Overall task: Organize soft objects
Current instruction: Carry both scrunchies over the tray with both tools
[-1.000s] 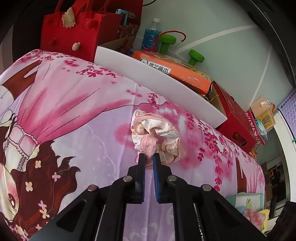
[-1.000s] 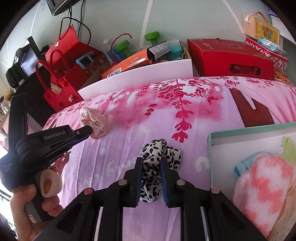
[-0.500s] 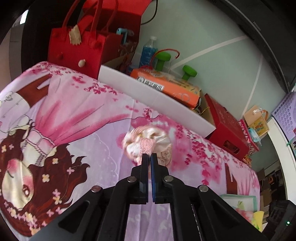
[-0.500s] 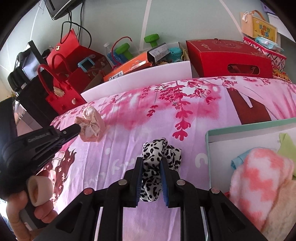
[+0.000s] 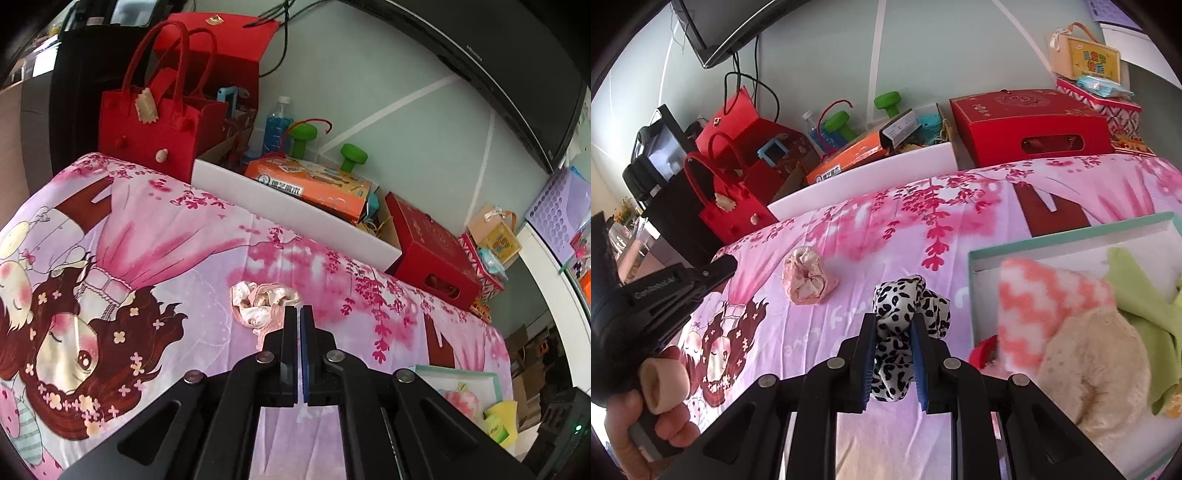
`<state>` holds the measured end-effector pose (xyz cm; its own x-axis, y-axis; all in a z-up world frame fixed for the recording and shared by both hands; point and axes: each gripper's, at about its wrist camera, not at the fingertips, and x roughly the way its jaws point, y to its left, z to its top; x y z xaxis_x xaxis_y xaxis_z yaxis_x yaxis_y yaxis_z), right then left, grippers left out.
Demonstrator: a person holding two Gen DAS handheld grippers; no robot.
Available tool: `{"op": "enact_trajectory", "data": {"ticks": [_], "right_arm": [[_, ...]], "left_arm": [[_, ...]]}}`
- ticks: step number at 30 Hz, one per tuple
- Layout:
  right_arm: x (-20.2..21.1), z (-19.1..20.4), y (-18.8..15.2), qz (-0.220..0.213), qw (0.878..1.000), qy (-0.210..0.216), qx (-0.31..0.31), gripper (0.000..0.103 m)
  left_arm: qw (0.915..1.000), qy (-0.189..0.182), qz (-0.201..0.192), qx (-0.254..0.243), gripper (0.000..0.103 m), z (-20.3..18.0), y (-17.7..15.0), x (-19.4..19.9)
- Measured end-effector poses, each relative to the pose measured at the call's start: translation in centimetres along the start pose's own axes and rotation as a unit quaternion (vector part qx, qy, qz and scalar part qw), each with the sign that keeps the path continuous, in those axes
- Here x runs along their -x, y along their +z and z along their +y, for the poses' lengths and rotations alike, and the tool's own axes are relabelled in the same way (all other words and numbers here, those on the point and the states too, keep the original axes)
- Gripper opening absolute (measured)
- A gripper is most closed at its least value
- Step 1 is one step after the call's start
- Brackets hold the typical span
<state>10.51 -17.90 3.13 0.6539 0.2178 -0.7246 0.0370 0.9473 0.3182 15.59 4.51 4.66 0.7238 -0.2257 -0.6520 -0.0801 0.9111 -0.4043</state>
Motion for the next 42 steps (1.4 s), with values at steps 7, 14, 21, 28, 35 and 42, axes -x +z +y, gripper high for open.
{"op": "enact_trajectory", "data": {"ticks": [7, 14, 21, 28, 35, 42], "right_arm": [[-0.5, -0.9, 0.9, -0.013, 1.0, 0.004, -0.01, 0.02], [-2.0, -0.9, 1.8, -0.014, 1.0, 0.008, -0.009, 0.02], [-2.4, -1.0, 1.7, -0.009, 1.0, 0.007, -0.01, 0.02], [-2.9, -1.0, 1.7, -0.003, 1.0, 0.005, -0.008, 0.02], [-2.2, -1.2, 1.7, -0.004, 1.0, 0.003, -0.012, 0.02], [1.4, -1.0, 1.9, -0.033, 0.999, 0.002, -0.009, 0.02]], "left_arm": [[0.999, 0.004, 0.044, -0.001, 0.001, 1.1, -0.2, -3.6], [0.9977, 0.016, 0.064, -0.012, 0.01, 0.8, -0.5, -6.0], [0.9971, 0.02, 0.072, -0.018, 0.049, 0.7, -0.3, -7.7], [0.9961, 0.038, 0.077, -0.02, 0.007, 0.6, -0.5, -9.3], [0.9982, 0.006, 0.059, -0.01, 0.004, -0.3, -0.9, -6.7], [0.9968, -0.064, 0.03, -0.039, 0.004, -5.4, -1.7, -2.2]]}}
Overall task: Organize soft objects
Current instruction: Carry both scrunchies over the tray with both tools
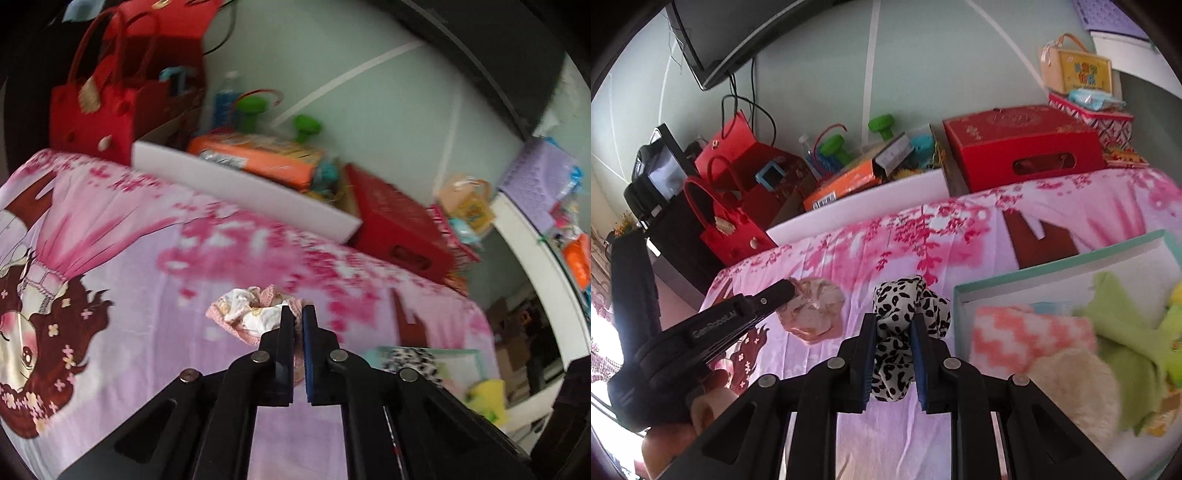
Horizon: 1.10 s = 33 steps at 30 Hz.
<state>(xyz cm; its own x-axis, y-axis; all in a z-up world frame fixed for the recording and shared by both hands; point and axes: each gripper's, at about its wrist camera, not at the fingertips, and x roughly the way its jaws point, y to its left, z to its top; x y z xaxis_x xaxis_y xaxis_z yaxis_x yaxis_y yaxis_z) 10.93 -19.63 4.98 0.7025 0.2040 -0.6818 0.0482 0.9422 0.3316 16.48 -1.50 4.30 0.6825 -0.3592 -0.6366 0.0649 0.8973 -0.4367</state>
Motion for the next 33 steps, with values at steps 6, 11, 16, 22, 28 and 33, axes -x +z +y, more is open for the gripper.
{"op": "enact_trajectory", "data": {"ticks": [6, 11, 16, 22, 28, 33], "right_arm": [[3.7, -0.9, 0.4, -0.029, 1.0, -0.008, -0.005, 0.02], [7.0, -2.4, 0.6, -0.058, 0.998, -0.038, -0.009, 0.02], [10.0, -5.5, 0.1, -0.076, 0.993, -0.076, -0.037, 0.02], [12.1, -10.3, -0.2, -0.085, 0.984, -0.143, -0.065, 0.02], [12.2, -13.3, -0.4, -0.082, 0.98, -0.154, -0.093, 0.02], [10.7, -13.7, -0.6, -0.068, 0.982, -0.153, -0.084, 0.02]], "left_arm": [[0.999, -0.036, -0.017, -0.021, 0.004, -3.4, -0.5, 3.0], [0.9959, -0.072, -0.034, -0.042, 0.004, -6.8, -1.1, 5.6], [0.9897, -0.127, -0.025, -0.059, 0.004, -10.6, -2.7, 6.3], [0.982, -0.165, 0.006, -0.092, 0.004, -14.3, -5.0, 4.5], [0.9776, -0.171, 0.038, -0.117, 0.004, -16.0, -7.2, 1.8], [0.9781, -0.138, 0.081, -0.133, 0.004, -15.9, -9.5, -1.3]]}}
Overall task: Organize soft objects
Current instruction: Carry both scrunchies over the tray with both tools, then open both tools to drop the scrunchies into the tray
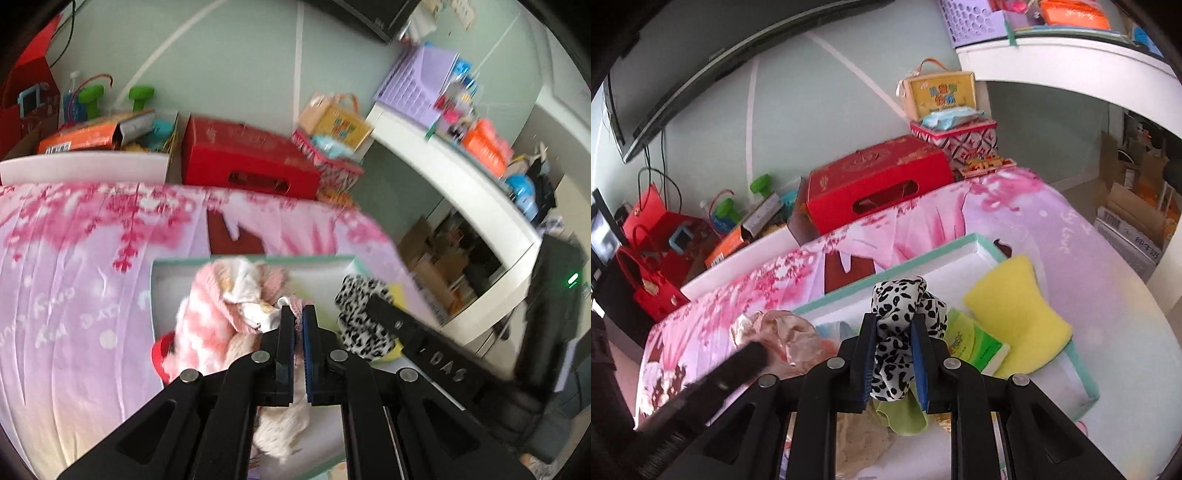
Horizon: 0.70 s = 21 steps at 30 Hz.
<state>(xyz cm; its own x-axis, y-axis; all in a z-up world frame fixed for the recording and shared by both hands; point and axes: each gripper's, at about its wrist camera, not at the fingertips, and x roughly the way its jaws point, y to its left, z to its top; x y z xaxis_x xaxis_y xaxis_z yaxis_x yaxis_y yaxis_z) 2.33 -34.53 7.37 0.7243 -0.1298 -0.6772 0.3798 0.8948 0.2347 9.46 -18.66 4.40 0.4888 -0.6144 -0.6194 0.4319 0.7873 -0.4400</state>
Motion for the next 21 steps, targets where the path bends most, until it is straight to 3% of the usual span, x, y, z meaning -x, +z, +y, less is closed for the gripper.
{"op": "enact_trajectory", "data": {"ticks": [9, 21], "right_arm": [[-3.3, 0.2, -1.4, 0.052, 0.998, -0.014, 0.013, 0.02], [-2.6, 0.2, -1.2, 0.049, 0.999, -0.005, 0.008, 0.023]], "left_arm": [[0.9983, 0.045, 0.038, 0.003, 0.004, 1.6, -1.4, -2.4], [0.9986, 0.037, 0.036, 0.003, 0.004, 1.1, -1.1, -0.9]]}}
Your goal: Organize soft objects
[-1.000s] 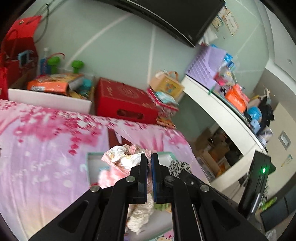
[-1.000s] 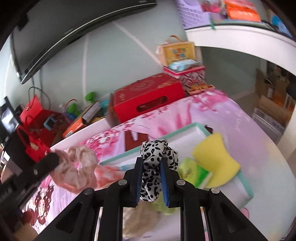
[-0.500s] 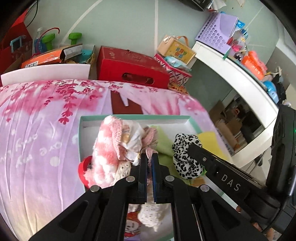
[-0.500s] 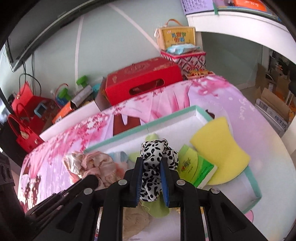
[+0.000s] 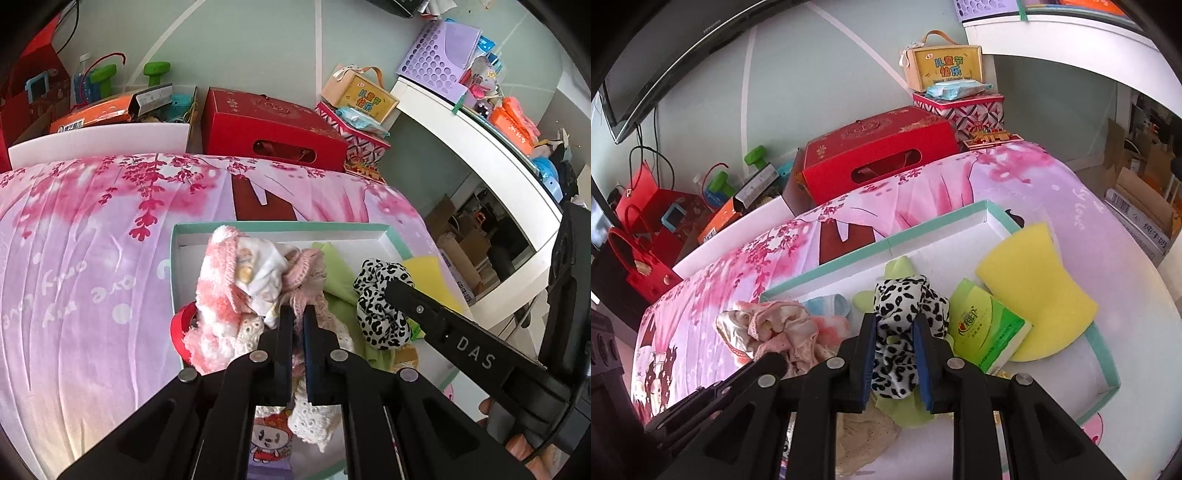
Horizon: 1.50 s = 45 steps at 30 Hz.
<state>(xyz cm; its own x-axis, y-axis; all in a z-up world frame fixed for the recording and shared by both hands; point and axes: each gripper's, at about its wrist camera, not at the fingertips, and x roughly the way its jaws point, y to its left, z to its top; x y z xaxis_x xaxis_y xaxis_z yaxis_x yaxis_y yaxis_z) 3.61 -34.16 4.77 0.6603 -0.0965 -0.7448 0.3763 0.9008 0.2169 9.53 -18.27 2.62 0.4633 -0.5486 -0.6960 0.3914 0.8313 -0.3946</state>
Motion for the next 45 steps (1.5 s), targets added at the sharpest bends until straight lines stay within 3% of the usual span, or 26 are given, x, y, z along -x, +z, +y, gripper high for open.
{"op": "enact_trajectory", "data": {"ticks": [4, 6, 8, 12, 14, 26, 29, 34, 39, 45], "right_arm": [[0.6, -0.2, 0.2, -0.002, 1.0, 0.001, -0.008, 0.023], [1.0, -0.4, 0.3, -0.004, 1.0, 0.005, -0.015, 0.024], [1.3, -0.4, 0.3, -0.005, 1.0, 0.007, -0.017, 0.028], [1.7, -0.2, 0.4, -0.009, 1.0, 0.004, -0.014, 0.039], [1.9, -0.1, 0.4, -0.01, 1.0, 0.003, -0.013, 0.047], [1.8, 0.2, 0.2, 0.001, 1.0, -0.003, 0.001, 0.067], [1.8, 0.4, 0.1, 0.003, 1.0, -0.008, 0.004, 0.073], [1.9, 0.7, -0.4, 0.006, 1.0, -0.011, 0.008, 0.084], [1.9, 1.4, -1.3, 0.013, 1.0, -0.011, 0.022, 0.1], [3.0, 2.2, -2.6, -0.005, 0.999, -0.018, 0.043, 0.103]], "left_arm": [[1.0, -0.003, -0.007, 0.001, 0.007, 0.0, 0.2, 1.3], [0.9999, -0.007, -0.01, 0.002, 0.013, 0.0, 0.3, 2.0], [0.9999, -0.007, -0.012, 0.004, 0.032, 0.0, 0.3, 2.4], [0.9998, -0.006, -0.02, 0.002, 0.044, 0.0, 0.4, 3.3], [0.9997, -0.007, -0.023, 0.008, 0.057, 0.2, 0.5, 3.7], [0.998, 0.033, -0.048, 0.025, 0.084, 2.0, 0.7, 5.8], [0.9955, 0.062, -0.063, 0.033, 0.093, 2.7, 0.7, 6.3], [0.9875, 0.139, -0.063, 0.041, 0.095, 4.4, 0.1, 6.7], [0.9791, 0.185, -0.052, 0.067, 0.096, 6.3, -0.9, 6.8], [0.967, 0.242, -0.044, 0.066, 0.101, 7.6, -2.7, 7.2]]}}
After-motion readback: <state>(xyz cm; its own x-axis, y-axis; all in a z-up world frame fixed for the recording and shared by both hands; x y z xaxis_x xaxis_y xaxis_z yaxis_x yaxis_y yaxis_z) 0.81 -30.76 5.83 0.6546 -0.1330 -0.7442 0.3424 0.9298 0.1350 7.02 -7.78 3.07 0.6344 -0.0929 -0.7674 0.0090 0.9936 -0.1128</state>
